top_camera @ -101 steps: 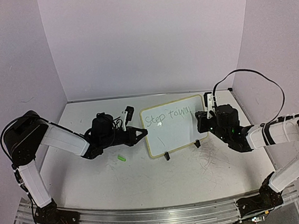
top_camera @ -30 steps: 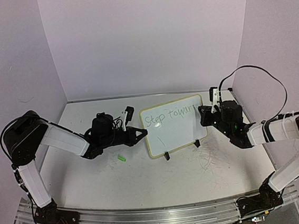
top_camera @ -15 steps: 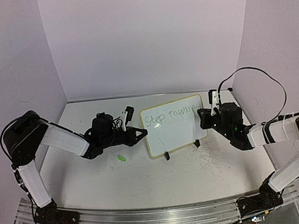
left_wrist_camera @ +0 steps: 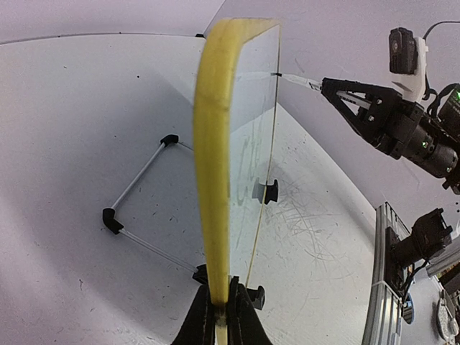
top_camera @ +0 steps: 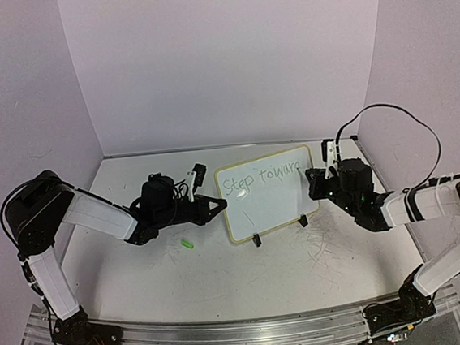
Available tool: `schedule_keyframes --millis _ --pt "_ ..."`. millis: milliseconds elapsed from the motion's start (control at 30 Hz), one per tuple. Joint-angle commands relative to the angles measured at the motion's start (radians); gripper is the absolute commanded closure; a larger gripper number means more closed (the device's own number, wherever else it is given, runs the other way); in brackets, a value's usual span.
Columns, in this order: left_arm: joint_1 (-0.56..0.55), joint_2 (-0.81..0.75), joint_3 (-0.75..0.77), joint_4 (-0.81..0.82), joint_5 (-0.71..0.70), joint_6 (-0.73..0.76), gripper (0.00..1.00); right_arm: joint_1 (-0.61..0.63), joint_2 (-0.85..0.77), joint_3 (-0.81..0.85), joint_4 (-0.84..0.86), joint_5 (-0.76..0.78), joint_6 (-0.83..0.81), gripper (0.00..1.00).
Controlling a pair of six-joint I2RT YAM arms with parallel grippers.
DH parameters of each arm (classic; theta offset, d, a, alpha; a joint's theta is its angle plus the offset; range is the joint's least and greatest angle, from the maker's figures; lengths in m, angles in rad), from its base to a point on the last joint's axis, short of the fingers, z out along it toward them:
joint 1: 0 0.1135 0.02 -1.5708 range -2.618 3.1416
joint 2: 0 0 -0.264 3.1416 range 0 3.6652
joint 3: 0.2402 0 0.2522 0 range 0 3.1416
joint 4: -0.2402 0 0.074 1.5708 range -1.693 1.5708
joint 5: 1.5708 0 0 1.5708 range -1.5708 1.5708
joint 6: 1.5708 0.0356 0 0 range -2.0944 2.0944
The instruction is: Write a sentence on the whiteboard
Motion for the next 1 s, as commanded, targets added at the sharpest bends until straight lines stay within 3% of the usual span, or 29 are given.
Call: schedule_keyframes --millis 0,967 --pt "0.006 -0.03 0.013 -0.015 -0.034 0.03 1.0 0.002 -0.015 0.008 -0.02 0.043 0.002 1.0" --pt "0.006 -0.034 0.01 -0.015 -0.034 0.033 1.0 0.001 0.06 0.131 0.036 0.052 -0.037 1.0"
